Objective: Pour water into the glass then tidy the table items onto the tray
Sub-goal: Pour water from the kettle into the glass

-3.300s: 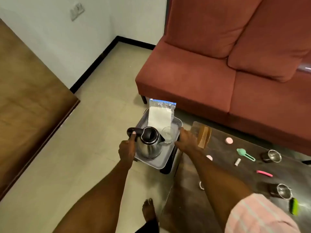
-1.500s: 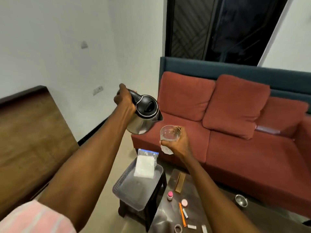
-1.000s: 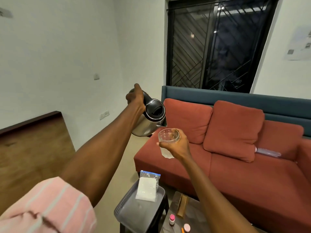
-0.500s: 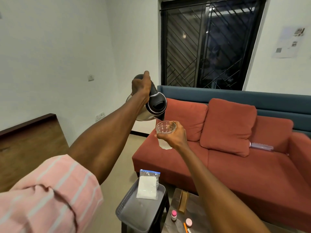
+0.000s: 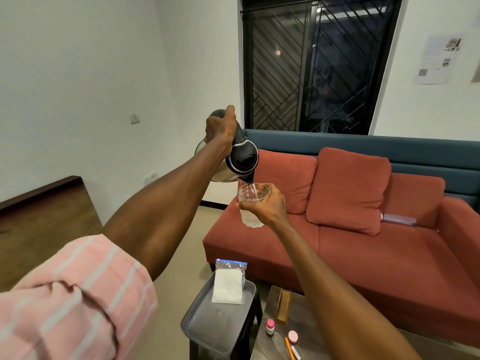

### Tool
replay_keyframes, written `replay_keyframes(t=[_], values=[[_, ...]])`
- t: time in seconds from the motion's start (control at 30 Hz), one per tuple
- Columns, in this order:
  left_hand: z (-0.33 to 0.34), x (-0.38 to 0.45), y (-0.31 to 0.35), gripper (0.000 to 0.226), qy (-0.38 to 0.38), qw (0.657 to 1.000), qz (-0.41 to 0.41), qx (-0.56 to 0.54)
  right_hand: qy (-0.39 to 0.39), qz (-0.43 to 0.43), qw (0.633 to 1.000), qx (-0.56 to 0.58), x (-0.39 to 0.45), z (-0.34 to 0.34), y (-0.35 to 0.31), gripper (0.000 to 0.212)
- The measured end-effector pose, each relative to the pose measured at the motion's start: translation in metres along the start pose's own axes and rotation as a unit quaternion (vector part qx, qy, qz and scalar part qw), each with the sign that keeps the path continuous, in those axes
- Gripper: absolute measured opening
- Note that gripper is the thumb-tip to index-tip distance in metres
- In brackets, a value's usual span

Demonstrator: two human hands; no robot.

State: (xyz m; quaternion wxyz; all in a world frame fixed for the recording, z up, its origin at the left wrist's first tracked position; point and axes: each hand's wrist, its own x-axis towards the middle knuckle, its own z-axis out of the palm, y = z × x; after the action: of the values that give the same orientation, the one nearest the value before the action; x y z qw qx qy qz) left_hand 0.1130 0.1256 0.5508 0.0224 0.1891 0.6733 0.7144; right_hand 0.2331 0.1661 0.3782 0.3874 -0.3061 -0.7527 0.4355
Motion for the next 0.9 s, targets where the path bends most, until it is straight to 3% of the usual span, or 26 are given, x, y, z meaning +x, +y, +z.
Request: replay_keyframes(t=[0.23, 0.43, 0.9], values=[[0.0025, -0.0040, 0.0036, 0.034, 0.002, 1.000, 0.011, 0.015, 0.003, -0.003, 1.000, -0.005, -0.0005, -0.0049, 0.0010, 0.077], [0.0032, -0.0021, 0.0021, 0.033, 0.004, 1.000, 0.013, 0.017, 0.010, -0.001, 1.000, -0.015, 0.0014, -0.0063, 0.0040, 0.088], [0.0023, -0.0017, 0.0040, 0.031, 0.010, 0.999, 0.023, 0.032, 0.010, 0.000, 1.000, -0.006, 0.0038, -0.0045, -0.0005, 0.083]])
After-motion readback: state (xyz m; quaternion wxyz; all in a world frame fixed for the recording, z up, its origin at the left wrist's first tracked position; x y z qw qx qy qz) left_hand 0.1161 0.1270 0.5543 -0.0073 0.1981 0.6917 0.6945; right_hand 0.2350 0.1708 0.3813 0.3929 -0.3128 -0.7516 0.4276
